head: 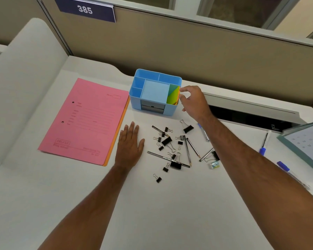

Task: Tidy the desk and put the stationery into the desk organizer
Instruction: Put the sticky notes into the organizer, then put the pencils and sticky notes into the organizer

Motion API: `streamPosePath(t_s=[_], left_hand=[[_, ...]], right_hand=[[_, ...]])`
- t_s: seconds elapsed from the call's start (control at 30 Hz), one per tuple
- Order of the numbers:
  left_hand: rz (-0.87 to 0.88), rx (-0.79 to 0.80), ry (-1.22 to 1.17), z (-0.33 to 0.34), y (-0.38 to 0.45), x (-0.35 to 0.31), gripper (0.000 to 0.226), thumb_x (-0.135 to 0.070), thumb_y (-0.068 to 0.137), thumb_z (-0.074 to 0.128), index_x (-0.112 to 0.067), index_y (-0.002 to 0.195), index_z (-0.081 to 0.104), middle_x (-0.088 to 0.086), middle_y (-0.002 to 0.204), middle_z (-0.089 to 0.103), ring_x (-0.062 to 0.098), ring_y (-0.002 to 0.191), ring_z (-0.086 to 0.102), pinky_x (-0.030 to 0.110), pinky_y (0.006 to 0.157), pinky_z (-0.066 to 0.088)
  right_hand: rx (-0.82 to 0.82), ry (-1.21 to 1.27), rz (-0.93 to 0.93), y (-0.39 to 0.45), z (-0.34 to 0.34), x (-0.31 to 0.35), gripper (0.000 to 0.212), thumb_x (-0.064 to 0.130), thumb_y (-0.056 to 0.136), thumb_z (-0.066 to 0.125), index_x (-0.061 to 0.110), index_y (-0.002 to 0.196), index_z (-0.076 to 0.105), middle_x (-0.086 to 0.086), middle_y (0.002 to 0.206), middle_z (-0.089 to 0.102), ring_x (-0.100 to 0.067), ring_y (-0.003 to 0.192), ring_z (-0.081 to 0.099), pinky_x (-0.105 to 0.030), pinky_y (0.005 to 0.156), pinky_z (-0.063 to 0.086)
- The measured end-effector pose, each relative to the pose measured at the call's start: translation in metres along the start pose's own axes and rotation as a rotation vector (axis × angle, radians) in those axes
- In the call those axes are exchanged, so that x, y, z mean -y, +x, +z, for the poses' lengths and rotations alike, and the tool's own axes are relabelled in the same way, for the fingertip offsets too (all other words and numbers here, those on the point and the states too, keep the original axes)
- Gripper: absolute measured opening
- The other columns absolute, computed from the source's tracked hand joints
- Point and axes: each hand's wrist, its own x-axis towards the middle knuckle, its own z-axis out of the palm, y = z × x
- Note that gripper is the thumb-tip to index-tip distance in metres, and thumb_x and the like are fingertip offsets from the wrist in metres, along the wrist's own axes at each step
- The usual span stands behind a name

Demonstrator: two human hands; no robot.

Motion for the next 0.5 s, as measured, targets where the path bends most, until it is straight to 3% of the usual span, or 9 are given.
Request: streamPosePath(t_s=[0.13,0.23,0.27,0.37,0.5], left_hand=[[-0.008,0.022,-0.028,-0.005,0.002,0.0,0.068,-0.046,0.104,0.031,-0.016,0.164,0.018,0.002,0.172,0.006,0.022,0.159,-0.002,0.04,0.129,0.002],[-0.028,0.034,-0.054,-0.009,0.002,-0.003,0.064,-0.038,0.107,0.04,-0.016,0.163,0.02,0.001,0.172,0.007,0.021,0.159,-0.002,0.038,0.128,0.001],[-0.036,0.041,-0.064,-0.01,0.001,-0.003,0.063,-0.035,0.107,0.043,-0.016,0.163,0.02,0.001,0.172,0.007,0.022,0.159,-0.001,0.037,0.128,0.0],[-0.033,0.07,-0.069,-0.012,-0.003,-0.006,0.057,-0.029,0.109,0.041,-0.016,0.162,0.024,0.001,0.172,0.009,0.024,0.159,0.001,0.044,0.13,0.006],[-0.043,0.138,-0.106,-0.023,-0.01,-0.014,0.051,-0.028,0.111,0.037,-0.017,0.16,0.029,0.002,0.171,0.014,0.025,0.159,0.004,0.041,0.129,0.006]], right_hand=[[-0.06,0.038,0.052,-0.021,-0.005,-0.016,0.018,0.024,0.097,0.062,0.021,0.114,0.069,0.006,0.116,0.048,-0.023,0.096,0.067,-0.022,0.055,0.058],[-0.076,0.066,0.075,-0.042,-0.006,-0.039,0.013,0.024,0.096,0.063,0.022,0.107,0.07,0.014,0.105,0.05,-0.016,0.099,0.064,-0.04,0.085,0.06],[-0.074,0.069,0.083,-0.05,-0.008,-0.047,0.012,0.022,0.096,0.064,0.021,0.106,0.07,0.012,0.105,0.052,-0.014,0.1,0.062,-0.04,0.092,0.057],[-0.066,0.069,0.106,-0.08,-0.016,-0.067,0.008,0.018,0.096,0.063,0.02,0.099,0.07,-0.001,0.111,0.06,-0.011,0.098,0.06,-0.029,0.091,0.053],[-0.094,0.107,0.182,-0.114,-0.027,-0.093,0.01,0.025,0.093,0.062,0.03,0.086,0.067,-0.001,0.104,0.065,-0.018,0.103,0.065,-0.045,0.092,0.056]])
